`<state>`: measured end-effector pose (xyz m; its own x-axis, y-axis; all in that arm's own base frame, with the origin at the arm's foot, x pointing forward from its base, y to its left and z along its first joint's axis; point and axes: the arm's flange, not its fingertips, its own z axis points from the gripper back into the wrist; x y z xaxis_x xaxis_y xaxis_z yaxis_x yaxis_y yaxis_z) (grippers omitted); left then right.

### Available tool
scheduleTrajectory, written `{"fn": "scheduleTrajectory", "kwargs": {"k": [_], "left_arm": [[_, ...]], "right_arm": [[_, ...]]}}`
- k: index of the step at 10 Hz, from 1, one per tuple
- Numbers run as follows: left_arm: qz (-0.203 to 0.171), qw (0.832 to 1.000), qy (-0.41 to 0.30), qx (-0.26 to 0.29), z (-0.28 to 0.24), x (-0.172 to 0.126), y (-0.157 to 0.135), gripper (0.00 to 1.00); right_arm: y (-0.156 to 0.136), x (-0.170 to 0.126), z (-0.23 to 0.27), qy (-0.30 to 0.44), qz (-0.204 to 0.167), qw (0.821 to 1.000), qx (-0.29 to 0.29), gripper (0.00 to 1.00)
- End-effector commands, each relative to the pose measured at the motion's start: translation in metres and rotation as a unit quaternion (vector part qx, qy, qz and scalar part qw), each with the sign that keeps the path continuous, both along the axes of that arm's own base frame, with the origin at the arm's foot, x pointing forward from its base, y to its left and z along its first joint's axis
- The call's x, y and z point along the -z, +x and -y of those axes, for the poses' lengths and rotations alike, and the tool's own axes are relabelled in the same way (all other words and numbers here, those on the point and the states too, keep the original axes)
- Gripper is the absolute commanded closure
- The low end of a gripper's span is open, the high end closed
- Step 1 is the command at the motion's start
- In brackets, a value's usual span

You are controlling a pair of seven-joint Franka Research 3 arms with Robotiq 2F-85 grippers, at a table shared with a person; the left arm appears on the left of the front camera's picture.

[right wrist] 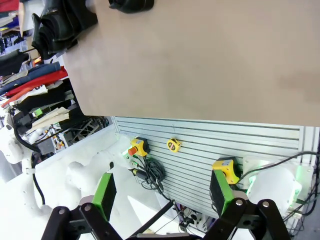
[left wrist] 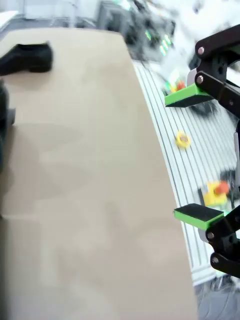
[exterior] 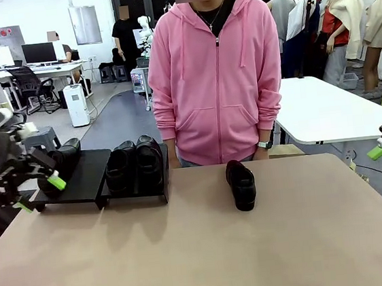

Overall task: Organize the shoes by placing them on the stand.
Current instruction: Place the Shoe from the middle of the table onto the Shoes Stand, then pick up one Shoe and place it in the middle of the table.

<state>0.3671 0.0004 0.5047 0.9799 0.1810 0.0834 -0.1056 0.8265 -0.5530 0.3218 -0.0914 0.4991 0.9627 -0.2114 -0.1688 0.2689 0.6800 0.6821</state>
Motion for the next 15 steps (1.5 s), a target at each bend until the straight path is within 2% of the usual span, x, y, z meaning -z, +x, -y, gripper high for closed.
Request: {"fn": "scheduleTrajectory", "kwargs": {"k": [1, 2, 3, 4, 15], "left_arm": [[0.068, 0.974, -0.142, -0.165, -0.006, 0.006, 0.006, 0.0], [0.066, 0.972, -0.175, -0.139, -0.005, 0.01, 0.011, 0.0], [0.06, 0.984, -0.154, -0.063, 0.005, 0.016, 0.018, 0.0], [0.013, 0.986, -0.117, -0.118, -0.026, 0.002, 0.005, 0.0], [0.013, 0.986, -0.117, -0.118, -0.026, 0.002, 0.005, 0.0]], "right_arm": [[0.0, -0.003, 0.001, -0.003, -0.005, 1.0, 0.002, 0.0], [0.0, -0.003, 0.001, -0.003, -0.005, 1.0, 0.002, 0.0], [0.0, -0.003, 0.001, -0.003, -0.005, 1.0, 0.002, 0.0], [0.0, -0.003, 0.001, -0.003, -0.005, 1.0, 0.002, 0.0], [0.0, -0.003, 0.001, -0.003, -0.005, 1.0, 0.002, 0.0]]}}
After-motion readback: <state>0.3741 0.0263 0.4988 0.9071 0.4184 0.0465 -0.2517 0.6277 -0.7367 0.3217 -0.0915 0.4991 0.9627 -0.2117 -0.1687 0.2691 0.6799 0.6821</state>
